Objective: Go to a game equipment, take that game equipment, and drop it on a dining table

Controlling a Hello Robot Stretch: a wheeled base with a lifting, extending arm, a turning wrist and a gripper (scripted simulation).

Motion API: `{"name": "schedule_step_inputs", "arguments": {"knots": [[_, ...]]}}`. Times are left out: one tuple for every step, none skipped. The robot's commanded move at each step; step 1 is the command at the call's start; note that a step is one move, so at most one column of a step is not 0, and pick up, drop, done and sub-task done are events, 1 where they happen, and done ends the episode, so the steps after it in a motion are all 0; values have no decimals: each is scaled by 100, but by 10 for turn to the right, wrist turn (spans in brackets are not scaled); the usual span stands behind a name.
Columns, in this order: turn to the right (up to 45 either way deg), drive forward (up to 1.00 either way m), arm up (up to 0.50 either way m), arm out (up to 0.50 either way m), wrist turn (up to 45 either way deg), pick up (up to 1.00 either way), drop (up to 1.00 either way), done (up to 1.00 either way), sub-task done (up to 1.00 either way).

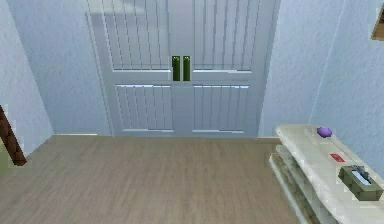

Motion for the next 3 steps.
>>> {"name": "schedule_step_inputs", "arguments": {"knots": [[0, 0, 0, 0, 450, 0, 0, 0, 0], [0, 0, 0, 0, 450, 0, 0, 0, 0], [0, 0, 0, 0, 120, 0, 0, 0, 0]]}}
